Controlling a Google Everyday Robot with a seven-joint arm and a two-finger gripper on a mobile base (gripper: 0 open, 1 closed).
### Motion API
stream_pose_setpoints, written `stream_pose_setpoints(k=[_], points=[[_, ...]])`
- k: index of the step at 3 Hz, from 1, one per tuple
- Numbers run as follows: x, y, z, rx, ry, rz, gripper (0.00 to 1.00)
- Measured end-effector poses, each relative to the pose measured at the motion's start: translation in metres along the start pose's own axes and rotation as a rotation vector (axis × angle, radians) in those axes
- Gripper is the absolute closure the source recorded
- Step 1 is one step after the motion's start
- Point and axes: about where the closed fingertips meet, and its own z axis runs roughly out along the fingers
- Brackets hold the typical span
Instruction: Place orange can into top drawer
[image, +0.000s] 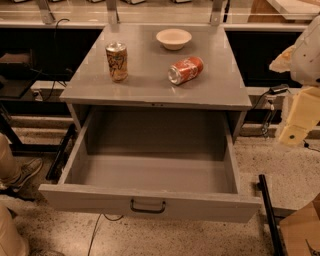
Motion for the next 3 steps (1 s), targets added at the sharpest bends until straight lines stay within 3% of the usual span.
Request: stream_pose_setpoints(k=[1,2,3], points=[[0.0,0.0,0.0,0.0,0.0,0.0,0.0],[-0.017,-0.026,0.001,0.058,-0.077,0.008,0.0],[-0.04,-0.082,0.01,0.163,-0.175,0.07,0.0]])
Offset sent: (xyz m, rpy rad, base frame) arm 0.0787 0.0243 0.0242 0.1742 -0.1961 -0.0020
